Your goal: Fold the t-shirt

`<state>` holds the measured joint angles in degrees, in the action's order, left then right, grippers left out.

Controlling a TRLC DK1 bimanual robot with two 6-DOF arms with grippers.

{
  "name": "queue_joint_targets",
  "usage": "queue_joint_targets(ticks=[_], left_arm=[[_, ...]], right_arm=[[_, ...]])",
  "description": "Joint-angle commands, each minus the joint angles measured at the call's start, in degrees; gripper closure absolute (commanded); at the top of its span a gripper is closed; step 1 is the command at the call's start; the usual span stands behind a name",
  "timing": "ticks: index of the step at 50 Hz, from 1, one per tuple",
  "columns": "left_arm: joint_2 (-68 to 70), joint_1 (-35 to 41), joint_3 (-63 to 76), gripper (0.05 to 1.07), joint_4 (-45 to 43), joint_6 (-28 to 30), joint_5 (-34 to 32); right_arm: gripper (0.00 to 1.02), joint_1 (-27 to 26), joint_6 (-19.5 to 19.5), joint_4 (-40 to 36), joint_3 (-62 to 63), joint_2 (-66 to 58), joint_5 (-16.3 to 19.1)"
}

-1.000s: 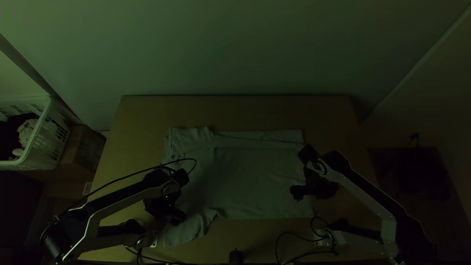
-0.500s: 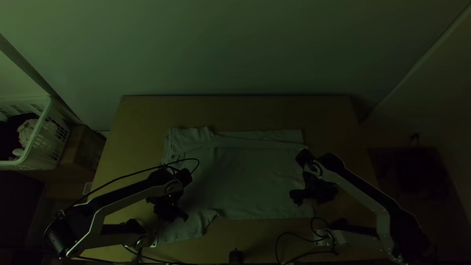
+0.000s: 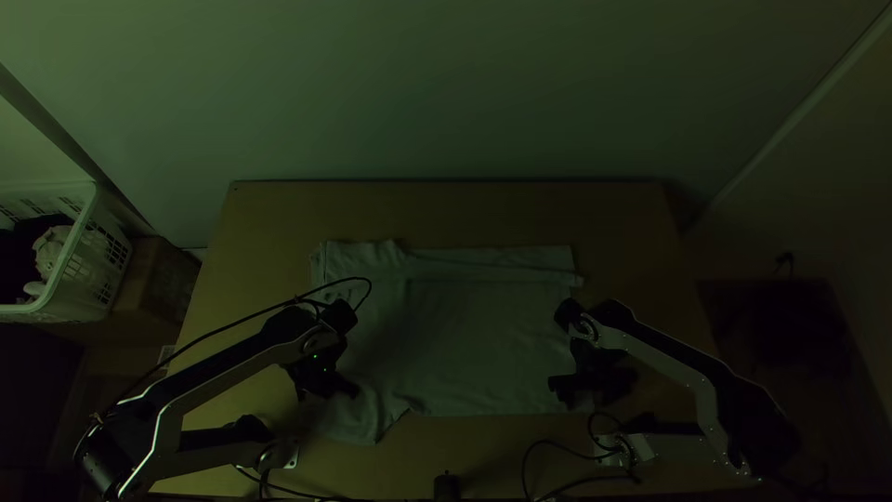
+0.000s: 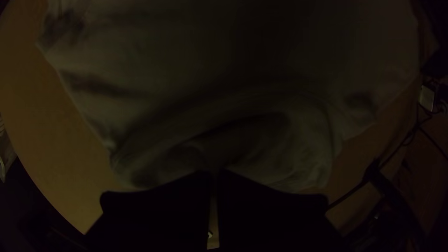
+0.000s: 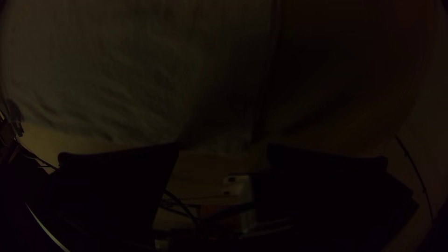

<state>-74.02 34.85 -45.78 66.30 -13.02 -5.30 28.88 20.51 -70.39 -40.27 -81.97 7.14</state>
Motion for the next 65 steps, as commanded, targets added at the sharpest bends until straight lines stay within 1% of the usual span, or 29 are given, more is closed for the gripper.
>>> queue_joint_targets(ticks=[1, 4, 7, 9, 13, 14, 21, 26, 32, 36, 42, 50, 65], left_arm=[[1.1, -1.0, -0.8, 1.04, 1.6, 1.2, 0.3], [1.3, -1.3, -1.1, 1.04, 2.0, 1.2, 0.3], [1.7, -1.5, -1.2, 1.04, 2.3, 1.8, 0.3], [1.8, -1.8, -1.4, 1.04, 2.5, 1.9, 0.3], [1.9, -2.3, -1.9, 1.04, 2.9, 2.2, 0.3], [2.0, -2.4, -2.0, 1.04, 3.0, 2.2, 0.3], [2.7, -4.1, -3.7, 1.04, 3.9, 3.3, 0.3], [3.4, -6.0, -5.3, 1.04, 4.4, 4.1, 0.3], [3.9, -8.2, -6.3, 1.04, 4.9, 5.5, 0.3], [4.2, -10.2, -6.6, 1.04, 5.2, 7.1, 0.3], [4.8, -13.3, -7.9, 1.04, 5.9, 9.7, 0.3], [4.9, -17.1, -10.2, 1.04, 5.6, 11.2, -0.1], [1.7, -20.8, -14.2, 1.04, 5.0, 13.5, -0.1]], right_arm=[[0.26, 0.6, -0.5, 1.2, 2.0, -1.7, 0.6], [0.37, 0.9, -0.6, 2.6, 2.5, -1.8, 0.6], [0.53, 1.1, -0.6, 4.0, 2.7, -1.4, 0.6], [0.66, 1.1, -0.7, 5.4, 2.8, -1.1, 0.4], [0.96, 1.2, -1.6, 7.5, 3.2, 1.0, -0.5], [1.00, 1.3, -1.7, 8.1, 3.4, 1.7, -0.8], [1.00, 1.2, -2.1, 7.0, 3.0, 5.1, -1.0], [1.00, -0.7, -3.5, 5.8, 2.3, 6.9, -1.8], [1.00, -1.6, -3.9, 5.0, 1.0, 8.0, -2.5], [1.00, -2.2, -4.2, 5.0, 0.0, 7.8, -3.3], [1.00, -2.6, -4.2, 5.0, -1.8, 7.6, -3.5], [1.00, -2.6, -4.1, 5.0, -4.7, 6.4, -3.4], [1.00, -3.7, -4.3, 5.7, -10.9, 2.9, -4.5]])
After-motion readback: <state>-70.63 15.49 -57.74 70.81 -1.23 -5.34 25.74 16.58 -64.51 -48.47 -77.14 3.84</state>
